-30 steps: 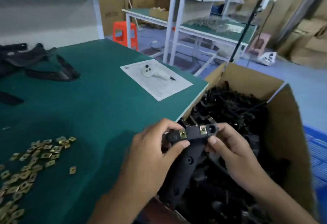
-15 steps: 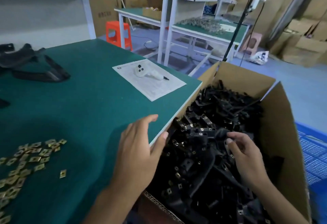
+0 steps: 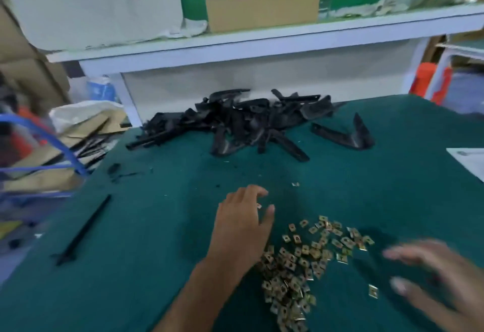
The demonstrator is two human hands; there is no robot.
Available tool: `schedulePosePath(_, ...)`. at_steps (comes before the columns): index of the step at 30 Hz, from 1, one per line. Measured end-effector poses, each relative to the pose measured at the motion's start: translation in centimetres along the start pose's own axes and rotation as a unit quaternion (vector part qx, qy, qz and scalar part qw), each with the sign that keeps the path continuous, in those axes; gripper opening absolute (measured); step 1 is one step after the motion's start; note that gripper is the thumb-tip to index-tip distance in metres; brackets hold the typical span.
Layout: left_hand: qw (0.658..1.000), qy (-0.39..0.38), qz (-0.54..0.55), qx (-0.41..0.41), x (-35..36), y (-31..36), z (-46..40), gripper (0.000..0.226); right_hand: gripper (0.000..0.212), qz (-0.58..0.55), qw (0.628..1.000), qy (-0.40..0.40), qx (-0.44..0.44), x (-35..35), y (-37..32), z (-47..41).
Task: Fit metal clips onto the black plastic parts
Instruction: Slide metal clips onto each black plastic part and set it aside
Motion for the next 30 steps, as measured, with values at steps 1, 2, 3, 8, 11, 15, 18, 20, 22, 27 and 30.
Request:
schedulePosePath(1,1.0,0.008,-0.016,-0.018,-0.6,-1.7,-0.4,0.026,0.049,0.046,0.996,-0.045,-0.055,1.2,-1.7,-1.3)
schedulePosePath(2,0.999,0.017,-0.027,-0.033,-1.1,-3.2,-0.7,0.024,0.065,0.072,0.99,-0.082,-0.089,2.3,-3.3,-2.6)
schedulePosePath(3,0.998,0.029,-0.031,-0.046,-1.3,-4.5,-1.0,0.022,0.078,0.078,0.981,-0.142,-0.108,3.5,-4.7,-3.7)
schedulePosePath(8,0.996,0.071,0.0,-0.062,-1.0,-7.2,-2.0,0.012,0.063,0.079,0.969,-0.215,-0.089,4.9,-7.1,-9.4)
schedulePosePath(11,0.993,0.073,0.031,-0.082,-0.6,-8.1,-2.4,0.009,0.044,0.041,0.986,-0.148,-0.071,5.1,-7.7,-14.6)
schedulePosePath(15,0.991,0.095,0.062,-0.075,-0.5,-8.6,-2.5,0.006,0.034,0.046,0.996,-0.072,-0.009,6.3,-7.7,-23.9)
schedulePosePath(18,0.989,0.111,0.079,-0.063,-0.6,-8.4,-2.5,0.008,0.051,0.035,0.996,-0.04,0.074,7.1,-6.4,-29.9)
schedulePosePath(20,0.99,0.104,0.079,-0.057,-0.6,-8.3,-2.7,0.011,0.058,0.033,0.992,-0.041,0.114,8.1,-5.3,-32.5)
schedulePosePath(22,0.991,0.103,0.074,-0.052,-0.7,-8.3,-2.9,0.01,0.056,0.031,0.989,-0.044,0.141,9.1,-4.2,-33.8)
schedulePosePath(27,0.986,0.126,0.093,-0.064,-0.8,-8.6,-2.7,0.012,0.031,-0.026,0.991,0.018,0.13,8.8,-4.3,-33.4)
schedulePosePath(30,0.982,0.141,0.106,-0.07,-0.9,-8.6,-2.7,0.014,0.029,-0.151,0.983,0.014,0.099,6.7,-6.4,-29.9)
Point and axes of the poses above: each hand's wrist, its own z-axis away from the middle knuckle, its own x-axis out of the palm, y = z × x, the point moved 3 cm from there along -z, towards the middle knuckle, and after that the axes turned 9 degrees about z, right-handed, at the moved point
